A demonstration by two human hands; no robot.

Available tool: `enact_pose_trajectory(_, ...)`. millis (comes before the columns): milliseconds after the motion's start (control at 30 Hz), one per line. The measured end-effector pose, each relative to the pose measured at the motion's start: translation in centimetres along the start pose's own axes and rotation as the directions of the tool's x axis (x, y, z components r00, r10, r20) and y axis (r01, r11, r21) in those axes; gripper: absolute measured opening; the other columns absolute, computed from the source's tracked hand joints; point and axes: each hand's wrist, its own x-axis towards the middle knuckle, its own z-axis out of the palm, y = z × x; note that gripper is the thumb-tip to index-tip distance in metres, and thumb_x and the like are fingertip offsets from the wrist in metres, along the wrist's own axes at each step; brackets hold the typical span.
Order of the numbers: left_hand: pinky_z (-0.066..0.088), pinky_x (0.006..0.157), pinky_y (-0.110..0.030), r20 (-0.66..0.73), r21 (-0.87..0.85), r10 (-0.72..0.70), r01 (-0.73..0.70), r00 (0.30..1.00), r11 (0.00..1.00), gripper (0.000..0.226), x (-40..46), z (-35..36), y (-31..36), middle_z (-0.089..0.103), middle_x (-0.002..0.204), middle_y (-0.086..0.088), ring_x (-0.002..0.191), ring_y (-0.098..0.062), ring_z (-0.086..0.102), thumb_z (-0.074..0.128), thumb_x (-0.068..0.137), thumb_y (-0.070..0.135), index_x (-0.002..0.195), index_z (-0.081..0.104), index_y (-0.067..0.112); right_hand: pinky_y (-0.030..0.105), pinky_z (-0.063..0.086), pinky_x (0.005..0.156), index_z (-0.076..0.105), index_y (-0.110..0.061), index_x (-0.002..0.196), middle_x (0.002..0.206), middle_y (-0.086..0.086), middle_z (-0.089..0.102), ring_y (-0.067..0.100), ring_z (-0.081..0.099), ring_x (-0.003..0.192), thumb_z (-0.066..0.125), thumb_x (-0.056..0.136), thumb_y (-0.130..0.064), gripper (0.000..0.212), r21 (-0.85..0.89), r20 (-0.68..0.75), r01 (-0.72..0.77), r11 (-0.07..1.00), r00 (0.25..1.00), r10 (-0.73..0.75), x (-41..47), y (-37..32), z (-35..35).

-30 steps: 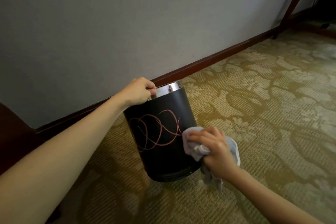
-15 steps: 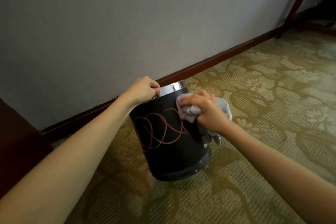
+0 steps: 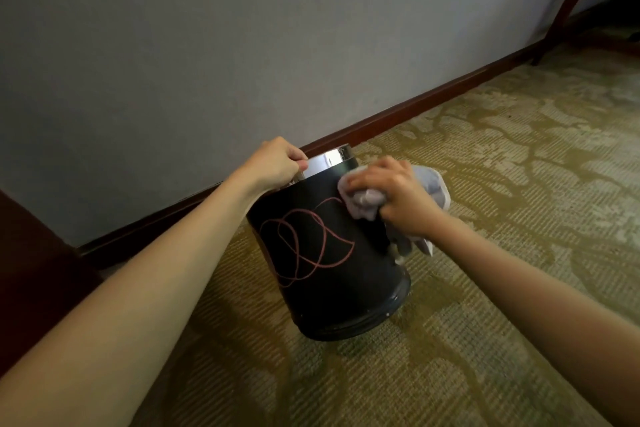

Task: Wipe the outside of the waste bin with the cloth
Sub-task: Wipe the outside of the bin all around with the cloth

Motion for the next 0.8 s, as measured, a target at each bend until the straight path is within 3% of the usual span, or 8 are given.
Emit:
enact_pose_trajectory(167,0.037,0.049,-0.02,0.027,-0.017,0.008,-0.007,1.0,1.0,0.019,0.0,-0.1,-0.4,0.054,0.064,0.011,0.06,-0.007,0.051,0.053,0.093,0.02,0.077,0.064,0.021,0.04,0.028,0.094,0.07,-0.024,0.108,0.113,-0.022,0.058,0.018,0.045,0.105,0.062,0.069,0.008,0.051,0.075,-0.083,-0.071,0.995,0.994,0.078,-2.0,-0.3,1.6)
enact_pose_trajectory(233,0.038,0.048,-0.021,0.028,-0.026,0.002,-0.002,1.0,1.0,0.021,0.0,-0.4,-0.8,0.055,0.062,0.007,0.057,-0.008,0.05,0.053,0.093,0.02,0.074,0.064,0.021,0.033,0.025,0.098,0.07,-0.025,0.107,0.112,-0.02,0.061,0.014,0.044,0.108,0.054,0.075,-0.007,0.04,0.077,-0.006,-0.018,0.997,1.0,0.019,-5.7,-0.3,2.5)
enact_pose_trajectory(333,0.041,0.049,-0.021,0.042,-0.044,-0.003,0.005,0.999,0.999,0.024,0.1,-0.9,-1.2,0.058,0.063,0.001,0.056,-0.011,0.052,0.054,0.093,0.02,0.072,0.064,0.021,0.044,0.039,0.089,0.073,-0.024,0.099,0.109,-0.016,0.066,0.013,0.049,0.107,0.056,0.076,-0.02,0.029,0.026,0.172,0.12,0.992,0.977,-0.123,-11.2,-0.5,3.2)
enact_pose_trajectory(467,0.041,0.055,-0.022,0.085,-0.016,0.02,-0.018,0.996,1.0,0.021,0.1,-0.4,-0.4,0.06,0.067,0.005,0.062,-0.011,0.055,0.053,0.092,0.021,0.076,0.066,0.023,0.048,0.044,0.082,0.071,-0.026,0.1,0.109,-0.019,0.065,0.019,0.055,0.102,0.063,0.076,-0.016,0.028,-0.045,0.298,0.194,0.98,0.939,-0.172,-10.5,-0.7,1.5)
enact_pose_trajectory(533,0.041,0.061,-0.022,0.073,-0.001,0.037,-0.037,0.997,0.999,0.019,0.1,0.0,0.3,0.062,0.072,0.0,0.065,-0.014,0.057,0.055,0.091,0.02,0.075,0.065,0.022,0.042,0.038,0.092,0.073,-0.019,0.096,0.103,-0.014,0.068,0.019,0.054,0.102,0.064,0.072,-0.005,0.029,-0.076,0.244,0.217,0.973,0.95,-0.193,-7.5,-0.6,0.1)
enact_pose_trajectory(600,0.041,0.064,-0.023,0.077,0.008,0.046,-0.046,0.996,0.999,0.018,0.1,0.2,1.0,0.064,0.079,-0.001,0.073,-0.015,0.059,0.055,0.091,0.02,0.076,0.065,0.022,0.021,0.026,0.097,0.074,-0.013,0.095,0.097,-0.006,0.071,0.015,0.049,0.1,0.066,0.068,0.006,0.034,-0.075,0.134,0.218,0.973,0.969,-0.207,-3.9,-0.3,-1.2)
enact_pose_trajectory(733,0.04,0.066,-0.026,0.098,0.023,0.043,-0.046,0.994,0.999,0.016,0.0,0.7,1.7,0.065,0.085,0.001,0.076,-0.012,0.057,0.055,0.091,0.021,0.082,0.068,0.02,0.037,0.028,0.087,0.072,-0.018,0.102,0.107,-0.018,0.06,0.022,0.048,0.103,0.065,0.068,0.012,0.046,-0.032,-0.115,-0.002,0.999,0.993,-0.001,-0.5,-0.8,-0.9)
enact_pose_trajectory(800,0.04,0.063,-0.024,0.086,0.028,0.05,-0.052,0.995,0.998,0.017,-0.1,0.5,1.3,0.06,0.074,0.003,0.072,-0.012,0.055,0.055,0.091,0.019,0.085,0.07,0.015,0.041,0.029,0.089,0.071,-0.019,0.102,0.11,-0.01,0.064,0.024,0.047,0.107,0.063,0.068,0.012,0.046,-0.026,-0.129,-0.04,0.999,0.991,0.036,-1.9,-1.4,0.5)
